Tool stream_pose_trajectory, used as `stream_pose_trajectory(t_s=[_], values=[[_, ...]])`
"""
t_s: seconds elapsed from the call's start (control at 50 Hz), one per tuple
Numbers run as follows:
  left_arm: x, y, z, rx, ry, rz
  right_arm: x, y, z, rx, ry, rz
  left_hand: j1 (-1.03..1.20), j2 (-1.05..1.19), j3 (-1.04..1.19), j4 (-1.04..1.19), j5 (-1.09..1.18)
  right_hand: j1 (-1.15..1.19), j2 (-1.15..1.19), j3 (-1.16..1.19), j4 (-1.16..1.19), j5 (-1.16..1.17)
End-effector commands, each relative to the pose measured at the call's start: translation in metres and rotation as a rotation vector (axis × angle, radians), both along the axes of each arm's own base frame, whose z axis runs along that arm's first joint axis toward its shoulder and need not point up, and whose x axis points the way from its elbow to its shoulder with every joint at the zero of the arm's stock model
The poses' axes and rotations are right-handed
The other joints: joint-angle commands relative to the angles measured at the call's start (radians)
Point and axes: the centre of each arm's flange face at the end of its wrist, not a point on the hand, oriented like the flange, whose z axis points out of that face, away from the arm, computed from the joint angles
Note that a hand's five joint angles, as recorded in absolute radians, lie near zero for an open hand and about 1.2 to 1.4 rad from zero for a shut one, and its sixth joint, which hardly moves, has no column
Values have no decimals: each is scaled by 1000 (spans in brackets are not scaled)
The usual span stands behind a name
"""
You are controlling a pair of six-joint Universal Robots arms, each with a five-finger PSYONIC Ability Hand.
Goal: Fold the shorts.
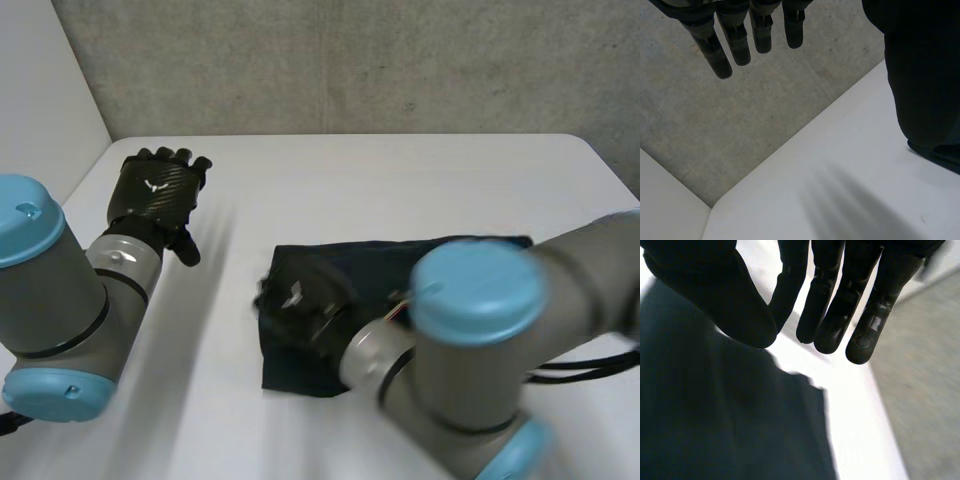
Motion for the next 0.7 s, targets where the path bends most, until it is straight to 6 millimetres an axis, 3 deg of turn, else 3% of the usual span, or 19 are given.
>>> stream_pose_trajectory(t_s=[0.02,0.1,0.16,0.18,0.2,0.26,0.28,0.34,0.44,0.52,0.7], values=[[1,1,-1,4,-2,2,22,18,-35,18,59,77,-18,-28,-40,-33,-46,397,223,204,205,229],[2,0,-1,4,-2,3,21,9,-11,9,-25,7,-15,-25,-37,-30,-43,-314,-488,-507,-506,-482],[2,0,-1,4,-2,3,2,-25,21,91,-213,-215,-15,-25,-37,-30,-43,-491,-665,-684,-683,-659],[2,0,-1,4,-2,3,-10,-40,27,118,-265,-293,-18,-28,-40,-33,-46,-541,-715,-734,-733,-709],[1,1,-1,4,-2,2,-36,-69,37,171,-356,-435,-16,-25,-37,-30,-43,-570,-745,-764,-763,-738],[1,2,-2,7,-3,-6,-77,-99,41,239,-450,-589,-18,-28,-40,-33,-46,-591,-765,-785,-784,-759],[0,2,-2,7,-3,-11,-99,-110,39,262,-467,-638,-18,-28,-40,-33,-46,-591,-765,-785,-784,-759],[-1,3,-3,14,4,-27,-127,-121,29,289,-444,-673,-15,-25,-37,-30,-43,-591,-765,-785,-784,-759],[-1,4,-7,36,27,-45,-197,-142,-8,354,-338,-789,-13,-23,-34,-27,-40,-562,-736,-755,-754,-730],[-1,4,-9,45,35,-46,-228,-142,-28,351,-235,-829,-13,-23,-34,-27,-40,-509,-683,-703,-702,-677],[-1,6,-14,55,32,-48,-242,-133,-56,411,-155,-792,-13,-23,-34,-27,-40,-421,-595,-614,-613,-589]])
